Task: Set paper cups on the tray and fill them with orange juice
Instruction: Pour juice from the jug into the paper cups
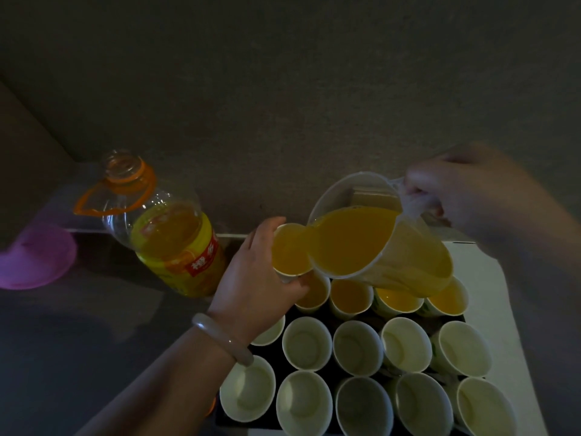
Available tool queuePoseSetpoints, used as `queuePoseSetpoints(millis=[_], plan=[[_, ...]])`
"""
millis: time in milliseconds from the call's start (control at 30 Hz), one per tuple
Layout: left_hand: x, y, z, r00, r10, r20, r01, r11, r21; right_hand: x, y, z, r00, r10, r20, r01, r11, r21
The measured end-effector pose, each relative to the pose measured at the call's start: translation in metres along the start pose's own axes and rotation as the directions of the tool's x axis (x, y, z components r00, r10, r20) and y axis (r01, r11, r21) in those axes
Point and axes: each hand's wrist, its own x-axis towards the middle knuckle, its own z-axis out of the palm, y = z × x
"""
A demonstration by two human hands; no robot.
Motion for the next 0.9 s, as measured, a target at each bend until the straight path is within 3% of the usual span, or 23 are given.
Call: queuePoseSetpoints(millis=[900], plan=[[0.0007,-0.0065,0.0000,1.000,-0.003,-0.019,0.003,1.000,-0.013,0.0028,-0.0018,0.0058,0.997,0.077,-0.032,-0.077,0.997,0.005]])
